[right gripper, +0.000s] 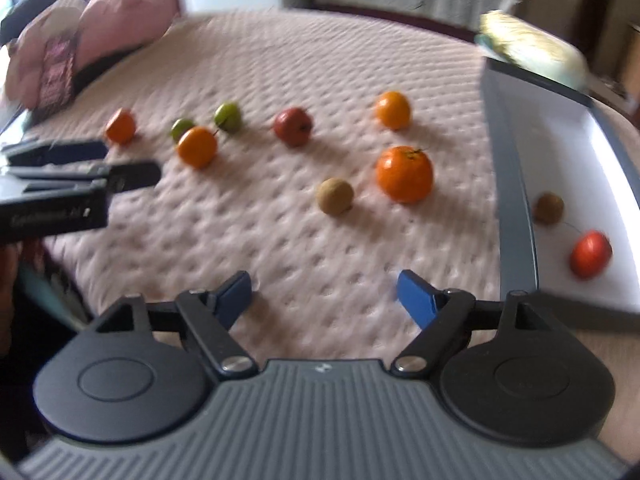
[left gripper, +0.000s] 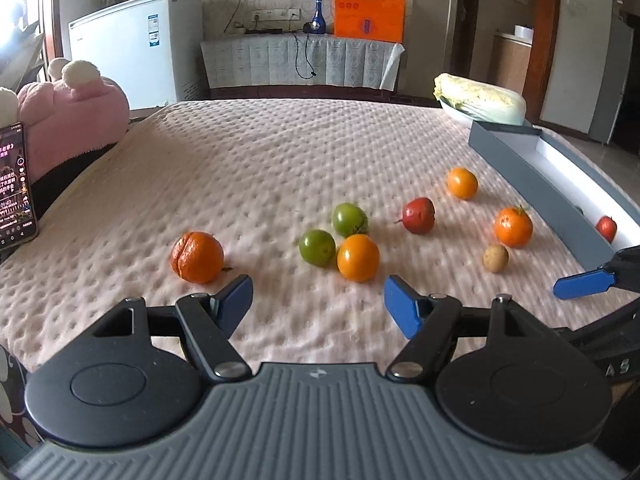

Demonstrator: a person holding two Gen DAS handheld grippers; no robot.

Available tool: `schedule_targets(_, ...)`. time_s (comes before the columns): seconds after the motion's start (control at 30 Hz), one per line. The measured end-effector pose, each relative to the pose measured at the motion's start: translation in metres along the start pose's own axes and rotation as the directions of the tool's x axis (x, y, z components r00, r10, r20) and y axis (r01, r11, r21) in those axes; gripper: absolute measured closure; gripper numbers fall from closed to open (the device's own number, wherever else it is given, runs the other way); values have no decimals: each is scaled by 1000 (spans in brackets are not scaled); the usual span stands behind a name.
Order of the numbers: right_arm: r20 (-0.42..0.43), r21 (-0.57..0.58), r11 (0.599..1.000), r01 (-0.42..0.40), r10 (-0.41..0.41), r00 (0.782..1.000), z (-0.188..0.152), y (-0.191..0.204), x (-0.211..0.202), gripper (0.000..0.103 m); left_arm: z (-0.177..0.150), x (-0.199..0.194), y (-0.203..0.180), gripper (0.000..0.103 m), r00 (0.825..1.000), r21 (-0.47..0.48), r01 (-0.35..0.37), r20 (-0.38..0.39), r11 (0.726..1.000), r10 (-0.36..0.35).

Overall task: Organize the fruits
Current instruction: 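Move both open grippers back toward the remaining fruits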

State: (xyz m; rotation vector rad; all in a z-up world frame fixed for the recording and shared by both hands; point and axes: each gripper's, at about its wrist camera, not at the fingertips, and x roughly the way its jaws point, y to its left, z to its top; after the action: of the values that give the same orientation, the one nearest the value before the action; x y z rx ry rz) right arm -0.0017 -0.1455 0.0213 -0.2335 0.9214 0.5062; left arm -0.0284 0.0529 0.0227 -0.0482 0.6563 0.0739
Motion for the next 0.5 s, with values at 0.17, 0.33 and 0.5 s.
schedule_targets(0.17,146,15,999,33,-35,989,-6,-9,-2,63,1,2,-5,26,1000,14,6,4,1000,-7)
schedule_targets(0.33,183,-15,1000,-7,10,983,-1,-2,-1,67,1,8,-9,26,1000,26,10,0,1000,-10)
schedule_targets(0.5,183,7,1000,5,-6,983,5,-2,9,67,3,8,-15,26,999,43,38,23,998,-39)
